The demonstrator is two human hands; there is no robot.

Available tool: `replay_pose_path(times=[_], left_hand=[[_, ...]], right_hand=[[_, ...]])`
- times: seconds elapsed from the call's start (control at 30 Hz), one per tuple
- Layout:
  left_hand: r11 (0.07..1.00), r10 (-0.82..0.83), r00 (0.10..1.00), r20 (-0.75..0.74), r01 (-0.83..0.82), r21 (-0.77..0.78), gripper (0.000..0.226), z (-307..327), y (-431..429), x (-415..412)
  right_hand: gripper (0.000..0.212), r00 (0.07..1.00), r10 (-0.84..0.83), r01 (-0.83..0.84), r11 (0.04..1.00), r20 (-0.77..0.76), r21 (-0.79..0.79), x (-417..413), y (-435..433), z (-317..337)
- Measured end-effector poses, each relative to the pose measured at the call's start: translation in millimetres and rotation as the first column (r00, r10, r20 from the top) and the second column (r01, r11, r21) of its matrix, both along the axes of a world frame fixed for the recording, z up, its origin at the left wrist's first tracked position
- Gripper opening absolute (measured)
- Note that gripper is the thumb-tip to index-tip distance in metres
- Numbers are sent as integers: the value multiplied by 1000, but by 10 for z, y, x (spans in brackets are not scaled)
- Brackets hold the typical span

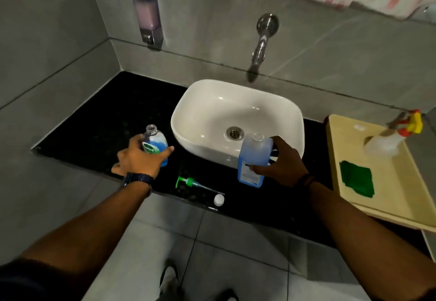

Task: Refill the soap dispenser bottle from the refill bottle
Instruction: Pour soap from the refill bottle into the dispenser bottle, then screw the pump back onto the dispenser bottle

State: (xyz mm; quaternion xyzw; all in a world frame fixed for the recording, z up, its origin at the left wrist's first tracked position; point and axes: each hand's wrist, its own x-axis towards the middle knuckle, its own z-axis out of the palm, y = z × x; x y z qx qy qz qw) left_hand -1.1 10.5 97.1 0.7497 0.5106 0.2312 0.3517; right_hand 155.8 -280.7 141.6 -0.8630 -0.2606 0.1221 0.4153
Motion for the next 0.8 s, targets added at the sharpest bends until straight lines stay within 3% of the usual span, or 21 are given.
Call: replay_pose_path(times=[0.17, 0.43, 0.8], left_hand=[[1000, 2, 999, -44, -3, -10, 75, -336, 45, -96], [999, 20, 997, -77, -22, -27, 77, -689, 28, -114], [1000, 12, 1000, -6, -12, -1, 76, -968, -33, -58]], right_hand=[[63, 999, -10, 9, 1000, -54, -17, -74, -146, -475], [71, 1000, -17, 17, 996, 5, -87, -148, -373, -973], [68, 995, -47, 48, 999, 83, -15, -141, -381, -1128]])
